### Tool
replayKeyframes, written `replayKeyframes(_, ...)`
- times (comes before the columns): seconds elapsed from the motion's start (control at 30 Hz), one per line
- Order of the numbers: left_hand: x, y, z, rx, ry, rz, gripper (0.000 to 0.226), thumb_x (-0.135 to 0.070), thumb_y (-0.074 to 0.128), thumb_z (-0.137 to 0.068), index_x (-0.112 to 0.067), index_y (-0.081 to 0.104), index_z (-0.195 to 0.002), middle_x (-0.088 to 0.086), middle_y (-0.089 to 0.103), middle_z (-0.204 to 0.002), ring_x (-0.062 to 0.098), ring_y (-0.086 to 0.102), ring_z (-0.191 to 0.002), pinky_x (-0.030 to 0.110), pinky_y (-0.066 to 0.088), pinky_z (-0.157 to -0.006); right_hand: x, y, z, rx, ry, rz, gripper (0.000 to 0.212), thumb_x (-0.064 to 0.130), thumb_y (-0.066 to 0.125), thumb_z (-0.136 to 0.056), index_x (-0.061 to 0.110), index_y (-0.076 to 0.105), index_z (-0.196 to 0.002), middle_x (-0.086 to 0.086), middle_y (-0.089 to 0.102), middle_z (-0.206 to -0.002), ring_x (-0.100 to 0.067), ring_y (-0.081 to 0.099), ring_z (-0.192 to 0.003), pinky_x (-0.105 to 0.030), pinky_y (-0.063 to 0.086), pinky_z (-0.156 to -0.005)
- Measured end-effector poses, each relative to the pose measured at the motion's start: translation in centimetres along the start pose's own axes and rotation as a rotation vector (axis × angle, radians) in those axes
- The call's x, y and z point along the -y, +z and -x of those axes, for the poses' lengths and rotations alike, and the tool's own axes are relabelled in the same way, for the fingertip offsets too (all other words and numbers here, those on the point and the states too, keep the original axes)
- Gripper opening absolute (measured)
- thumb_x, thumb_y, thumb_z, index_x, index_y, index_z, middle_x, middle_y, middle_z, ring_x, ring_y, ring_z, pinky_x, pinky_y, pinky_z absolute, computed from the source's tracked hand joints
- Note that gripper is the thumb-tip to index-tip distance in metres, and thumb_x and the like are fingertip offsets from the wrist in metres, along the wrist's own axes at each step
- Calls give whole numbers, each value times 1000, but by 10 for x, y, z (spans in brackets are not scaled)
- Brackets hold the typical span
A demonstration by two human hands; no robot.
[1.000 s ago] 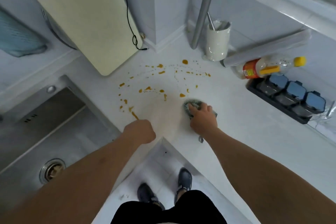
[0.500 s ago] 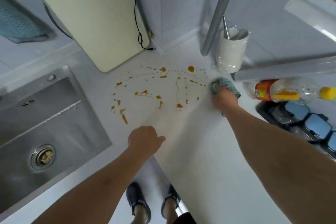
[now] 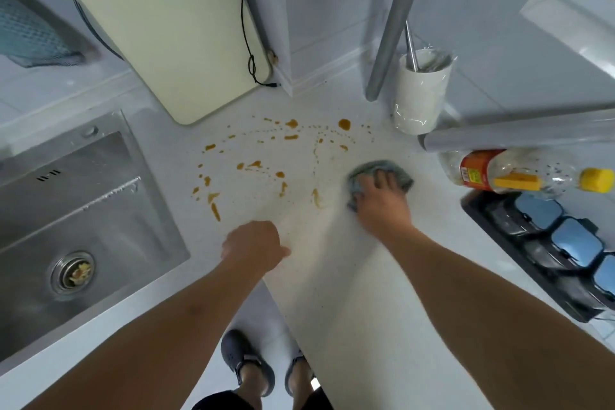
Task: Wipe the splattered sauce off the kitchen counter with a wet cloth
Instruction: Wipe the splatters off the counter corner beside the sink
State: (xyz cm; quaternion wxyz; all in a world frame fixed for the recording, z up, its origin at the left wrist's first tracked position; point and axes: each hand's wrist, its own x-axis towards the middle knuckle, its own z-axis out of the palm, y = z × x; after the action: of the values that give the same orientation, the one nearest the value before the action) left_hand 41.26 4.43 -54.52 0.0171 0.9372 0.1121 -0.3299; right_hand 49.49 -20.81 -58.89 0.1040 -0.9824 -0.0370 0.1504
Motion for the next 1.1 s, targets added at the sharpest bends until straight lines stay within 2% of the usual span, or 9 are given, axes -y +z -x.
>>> replayKeyframes(0.1, 0, -2, -2, -4, -19, 14, 50, -66, 73, -84, -18, 64, -96, 0, 65, -83, 25, 69, -85, 44, 61, -83, -22, -17, -28, 32, 218, -58, 61, 45, 34, -103, 29, 14, -159, -13, 11, -168, -39, 7, -153, -55, 11, -123)
replayKeyframes(0.17, 1, -2, -4, -3, -29, 8, 52, -66, 73, -83, -18, 66, -99, 2, 67, -88, 26, 70, -88, 46, 61, -85, -3, -15, -39, 46, 238, -81, 61, 43, 31, -104, 32, 11, -160, -8, 7, -169, -39, 1, -154, -57, 5, -123)
replayKeyframes(0.43, 5, 9, 0, -22, 3, -118, 69, -78, 56, -89, -15, 65, -115, 7, 70, -106, 29, 70, -98, 47, 60, -88, 119, 16, 6, 111, -46, -340, 46, 24, 31, -109, 28, 39, -154, -8, 27, -165, -29, 16, -154, -44, 17, -124)
replayKeyframes(0.57, 5, 8, -1, -37, 7, -74, 65, -77, 59, -88, -17, 64, -115, 6, 69, -109, 29, 69, -102, 47, 59, -90, 80, 26, 19, 155, -313, -35, 50, 36, 50, -101, 39, 43, -150, 1, 32, -162, -31, 16, -154, -43, 17, -124)
replayKeyframes(0.67, 8, 10, 0, -30, -5, -47, 61, -77, 62, -86, -18, 64, -102, 5, 70, -99, 30, 70, -95, 48, 60, -87, 21, 9, 5, 78, -170, 25, 55, 50, 52, -97, 39, 44, -150, -2, 33, -163, -35, 21, -152, -49, 22, -123)
replayKeyframes(0.77, 7, 11, -1, -22, -20, -38, 60, -77, 63, -85, -17, 61, -90, 6, 70, -91, 31, 71, -89, 49, 60, -86, -23, -13, -12, 41, 84, 43, 54, 43, 45, -101, 36, 37, -154, -6, 28, -164, -37, 19, -151, -56, 25, -120)
replayKeyframes(0.87, 8, 11, -3, -15, -29, -29, 61, -76, 65, -84, -16, 64, -93, 5, 69, -91, 31, 70, -91, 48, 59, -87, 4, -8, -13, 34, 184, -6, 57, 42, 46, -99, 36, 34, -155, -8, 25, -165, -39, 13, -152, -58, 16, -122)
replayKeyframes(0.93, 9, 10, -1, -32, -16, -47, 61, -77, 62, -85, -17, 62, -93, 4, 68, -90, 29, 70, -90, 46, 60, -86, 49, 9, 4, 49, 73, -7, 57, 47, 50, -98, 38, 37, -153, -5, 26, -165, -37, 11, -153, -56, 12, -123)
replayKeyframes(1.1, 16, 10, 17, -78, 81, -122, 69, -83, 45, -90, -19, 69, -103, -3, 66, -88, 17, 67, -84, 32, 58, -78, 134, 34, 64, 151, -360, -35, 53, 29, 68, -89, 28, 59, -140, -2, 47, -154, -31, 28, -150, -44, 23, -123)
